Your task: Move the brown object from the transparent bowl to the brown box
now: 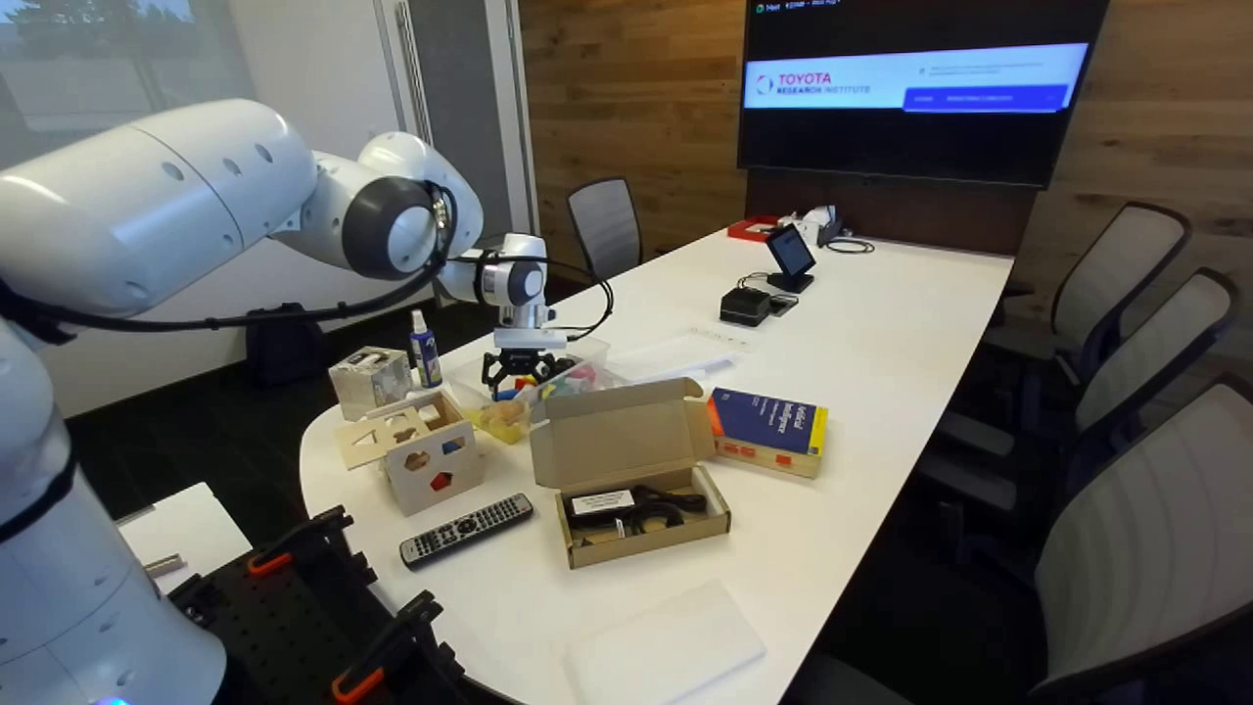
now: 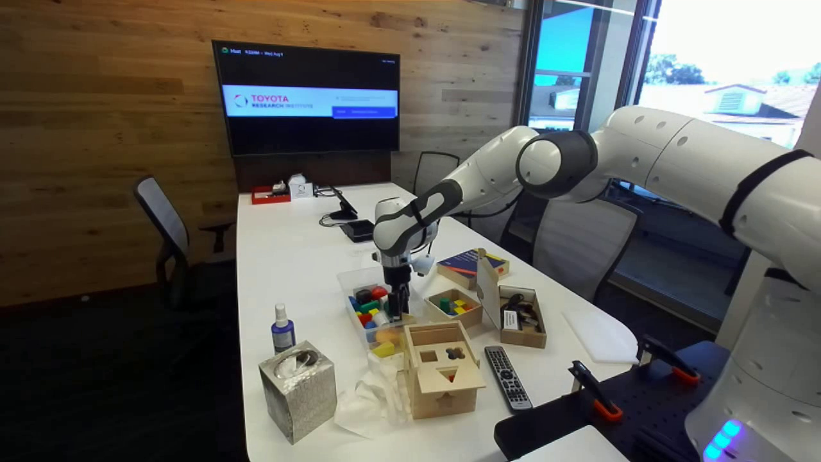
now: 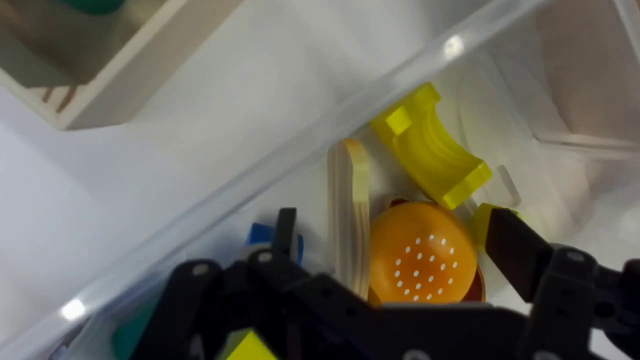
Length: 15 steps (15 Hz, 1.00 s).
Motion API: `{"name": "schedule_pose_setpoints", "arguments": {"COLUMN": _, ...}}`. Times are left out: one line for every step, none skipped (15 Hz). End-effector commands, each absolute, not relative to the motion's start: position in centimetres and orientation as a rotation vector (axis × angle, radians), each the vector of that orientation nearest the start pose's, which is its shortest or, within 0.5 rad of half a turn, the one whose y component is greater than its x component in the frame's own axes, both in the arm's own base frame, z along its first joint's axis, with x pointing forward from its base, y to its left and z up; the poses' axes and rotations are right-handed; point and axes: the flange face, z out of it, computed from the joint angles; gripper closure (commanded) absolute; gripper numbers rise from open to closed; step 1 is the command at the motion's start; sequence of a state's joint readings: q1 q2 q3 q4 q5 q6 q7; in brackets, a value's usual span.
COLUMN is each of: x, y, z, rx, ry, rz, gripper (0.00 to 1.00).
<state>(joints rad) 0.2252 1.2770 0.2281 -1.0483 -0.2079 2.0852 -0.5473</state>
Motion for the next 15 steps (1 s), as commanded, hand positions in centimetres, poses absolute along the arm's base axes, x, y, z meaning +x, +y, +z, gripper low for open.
{"name": "schedule_pose_setpoints", "arguments": {"x": 68.4, "y": 26.8, "z": 2.2, "rx": -2.644, "ry": -1.470, "rz": 0.353, "gripper": 0.34}}
{"name": "schedule_pose_setpoints", "arguments": {"x": 68.4, "y": 26.8, "z": 2.0, "rx": -2.638, "ry": -1.477, "rz": 0.362, "gripper": 0.42}}
{"name": "schedule_pose_setpoints", "arguments": {"x": 68.4, "y": 26.9, "z": 1.9, "rx": -2.641, "ry": -1.475, "rz": 0.368, "gripper": 0.51}}
{"name": "schedule_pose_setpoints", "arguments": {"x": 68.5, "y": 26.9, "z": 1.7, "rx": -2.642, "ry": -1.473, "rz": 0.372, "gripper": 0.58}}
{"name": "schedule_pose_setpoints", "arguments": {"x": 68.5, "y": 27.0, "z": 1.7, "rx": -2.643, "ry": -1.470, "rz": 0.377, "gripper": 0.66}}
{"name": "schedule_pose_setpoints", "arguments": {"x": 68.6, "y": 27.1, "z": 1.7, "rx": -2.643, "ry": -1.468, "rz": 0.376, "gripper": 0.73}}
{"name": "schedule_pose_setpoints", "arguments": {"x": 68.8, "y": 27.1, "z": 1.9, "rx": -2.646, "ry": -1.463, "rz": 0.377, "gripper": 0.82}}
{"name": "schedule_pose_setpoints", "arguments": {"x": 68.9, "y": 27.2, "z": 2.0, "rx": -2.649, "ry": -1.461, "rz": 0.376, "gripper": 0.89}}
{"name": "schedule_pose_setpoints", "arguments": {"x": 69.0, "y": 27.3, "z": 2.4, "rx": -2.648, "ry": -1.450, "rz": 0.367, "gripper": 0.95}}
{"name": "schedule_pose_setpoints", "arguments": {"x": 69.1, "y": 27.2, "z": 2.9, "rx": -2.655, "ry": -1.441, "rz": 0.370, "gripper": 1.00}}
{"name": "schedule_pose_setpoints", "arguments": {"x": 69.4, "y": 27.3, "z": 3.7, "rx": -2.660, "ry": -1.442, "rz": 0.361, "gripper": 1.00}}
{"name": "schedule_pose_setpoints", "arguments": {"x": 69.6, "y": 27.3, "z": 4.3, "rx": -2.667, "ry": -1.441, "rz": 0.353, "gripper": 1.00}}
{"name": "schedule_pose_setpoints", "arguments": {"x": 69.9, "y": 27.2, "z": 5.0, "rx": -2.669, "ry": -1.445, "rz": 0.336, "gripper": 0.98}}
{"name": "schedule_pose_setpoints", "arguments": {"x": 70.1, "y": 27.2, "z": 5.7, "rx": -2.674, "ry": -1.448, "rz": 0.322, "gripper": 0.98}}
{"name": "schedule_pose_setpoints", "arguments": {"x": 70.4, "y": 27.2, "z": 6.2, "rx": -2.675, "ry": -1.450, "rz": 0.304, "gripper": 0.98}}
